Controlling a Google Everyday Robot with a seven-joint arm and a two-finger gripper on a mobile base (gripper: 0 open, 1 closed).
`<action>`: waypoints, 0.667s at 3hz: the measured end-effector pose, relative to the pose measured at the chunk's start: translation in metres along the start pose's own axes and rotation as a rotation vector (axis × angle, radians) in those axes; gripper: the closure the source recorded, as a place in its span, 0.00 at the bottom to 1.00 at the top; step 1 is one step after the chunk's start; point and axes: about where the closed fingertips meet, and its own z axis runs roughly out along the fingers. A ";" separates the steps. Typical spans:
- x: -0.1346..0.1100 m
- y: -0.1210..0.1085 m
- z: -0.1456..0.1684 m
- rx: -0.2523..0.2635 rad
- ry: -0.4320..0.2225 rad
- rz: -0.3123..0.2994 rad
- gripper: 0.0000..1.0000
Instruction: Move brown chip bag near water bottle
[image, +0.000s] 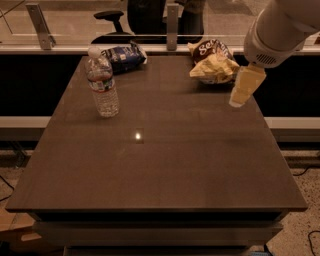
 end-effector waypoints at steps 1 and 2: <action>0.005 -0.020 0.028 -0.018 0.035 0.019 0.00; 0.005 -0.032 0.053 -0.035 0.051 0.027 0.00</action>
Offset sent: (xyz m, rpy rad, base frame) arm 0.0835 -0.0202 -0.0425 -0.0146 0.0759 -0.0580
